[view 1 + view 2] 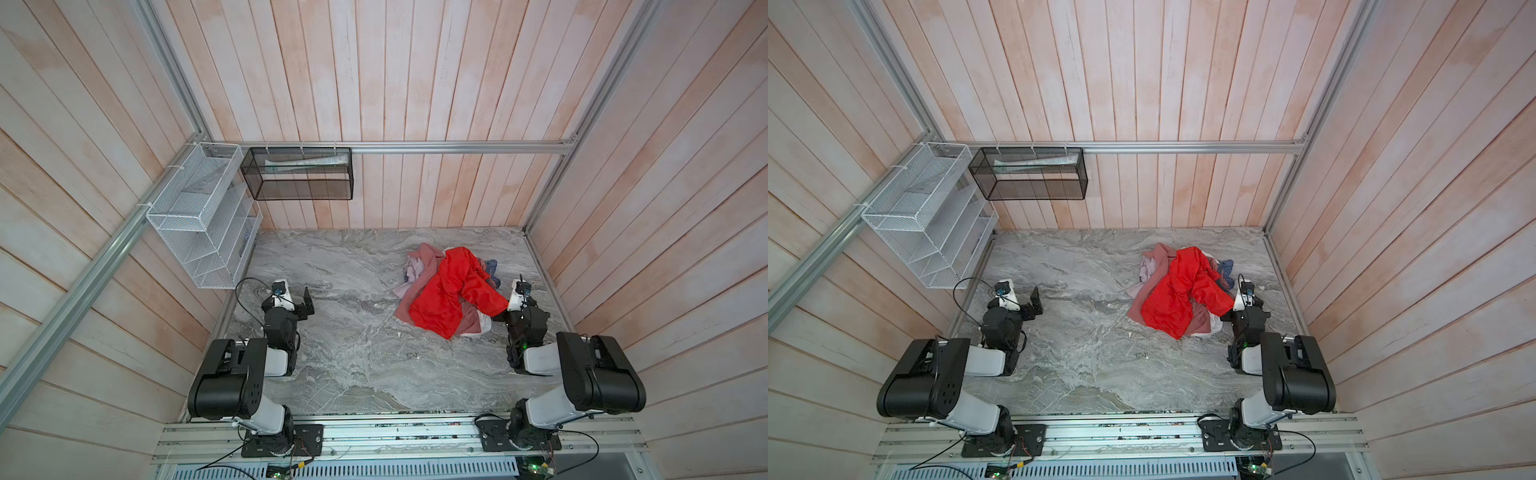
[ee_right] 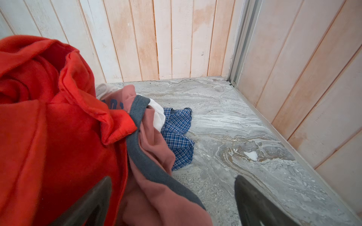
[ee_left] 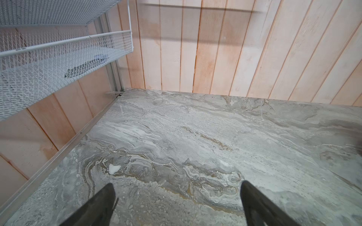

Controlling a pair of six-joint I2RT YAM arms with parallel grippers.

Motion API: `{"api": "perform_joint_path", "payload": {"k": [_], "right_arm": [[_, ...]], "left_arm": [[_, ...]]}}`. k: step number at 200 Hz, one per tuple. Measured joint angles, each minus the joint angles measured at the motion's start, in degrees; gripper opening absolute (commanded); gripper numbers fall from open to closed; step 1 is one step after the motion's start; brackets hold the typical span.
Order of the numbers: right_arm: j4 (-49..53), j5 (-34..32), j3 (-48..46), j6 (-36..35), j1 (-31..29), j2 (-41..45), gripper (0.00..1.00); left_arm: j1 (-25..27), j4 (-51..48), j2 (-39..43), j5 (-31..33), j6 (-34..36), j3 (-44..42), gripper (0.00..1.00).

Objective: Pick out a specific cloth from the pile

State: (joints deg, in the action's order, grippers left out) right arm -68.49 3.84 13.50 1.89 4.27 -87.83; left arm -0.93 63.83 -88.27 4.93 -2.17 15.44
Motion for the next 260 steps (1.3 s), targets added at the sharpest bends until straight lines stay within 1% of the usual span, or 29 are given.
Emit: {"api": "perform_joint_path", "payload": {"k": [205,260], "right_arm": [[0.0,0.0,0.0,0.0,0.0,0.0,0.98],[0.0,0.1,0.0,0.0,0.0,0.0,0.96]], "left_arm": [[0.5,0.0,0.0,0.0,0.0,0.1,1.0],[0.5,0.0,0.0,0.0,0.0,0.1,1.0]]}}
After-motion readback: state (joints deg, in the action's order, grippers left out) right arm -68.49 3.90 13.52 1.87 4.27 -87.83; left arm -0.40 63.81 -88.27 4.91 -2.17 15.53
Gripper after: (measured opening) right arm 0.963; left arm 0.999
